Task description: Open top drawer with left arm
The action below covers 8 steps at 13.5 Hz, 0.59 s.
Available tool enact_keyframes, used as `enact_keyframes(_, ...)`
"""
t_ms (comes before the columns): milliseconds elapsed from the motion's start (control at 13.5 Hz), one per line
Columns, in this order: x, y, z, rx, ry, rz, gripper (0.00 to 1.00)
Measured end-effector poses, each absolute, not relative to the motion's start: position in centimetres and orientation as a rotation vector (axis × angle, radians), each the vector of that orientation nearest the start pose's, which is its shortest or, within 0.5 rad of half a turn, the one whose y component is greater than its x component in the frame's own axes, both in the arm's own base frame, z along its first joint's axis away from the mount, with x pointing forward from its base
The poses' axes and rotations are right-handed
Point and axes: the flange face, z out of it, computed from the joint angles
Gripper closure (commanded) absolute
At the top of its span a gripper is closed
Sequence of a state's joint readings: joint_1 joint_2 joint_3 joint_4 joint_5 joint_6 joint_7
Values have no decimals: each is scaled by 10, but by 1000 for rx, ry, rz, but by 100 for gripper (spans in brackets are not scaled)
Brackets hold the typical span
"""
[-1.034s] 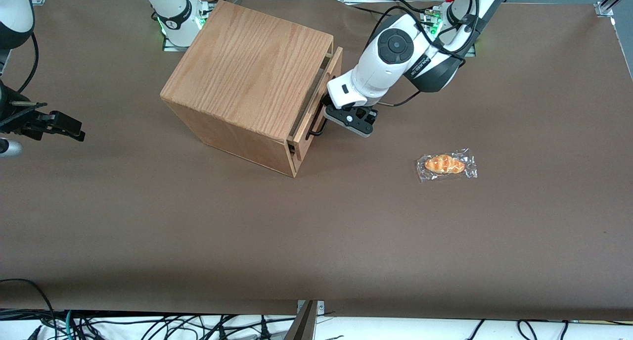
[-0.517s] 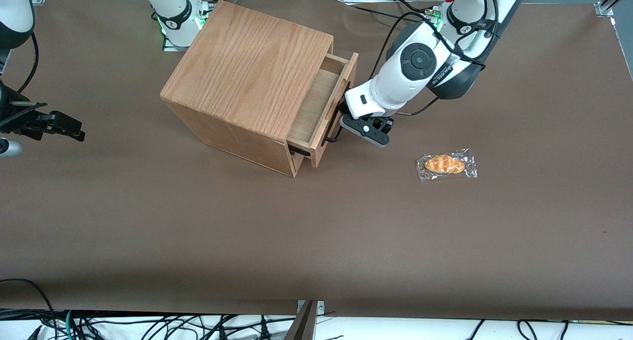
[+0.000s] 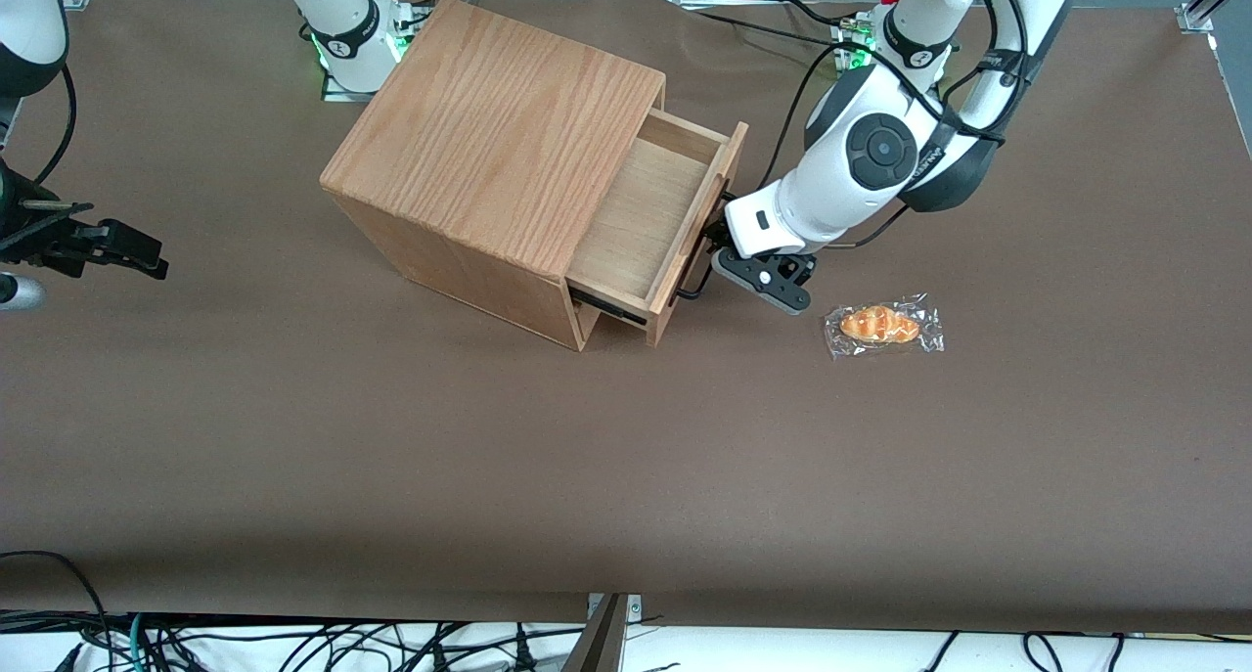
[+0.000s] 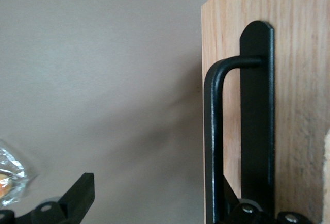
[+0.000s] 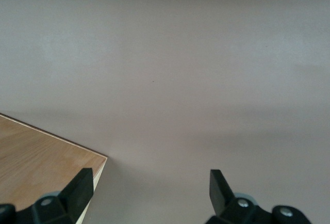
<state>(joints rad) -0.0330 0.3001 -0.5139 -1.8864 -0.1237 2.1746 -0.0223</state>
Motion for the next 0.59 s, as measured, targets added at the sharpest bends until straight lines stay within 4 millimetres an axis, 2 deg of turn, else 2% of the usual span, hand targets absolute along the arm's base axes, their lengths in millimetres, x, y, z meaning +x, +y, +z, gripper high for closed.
enact_keyframes(591, 546, -288, 371, -3306, 706, 116, 0)
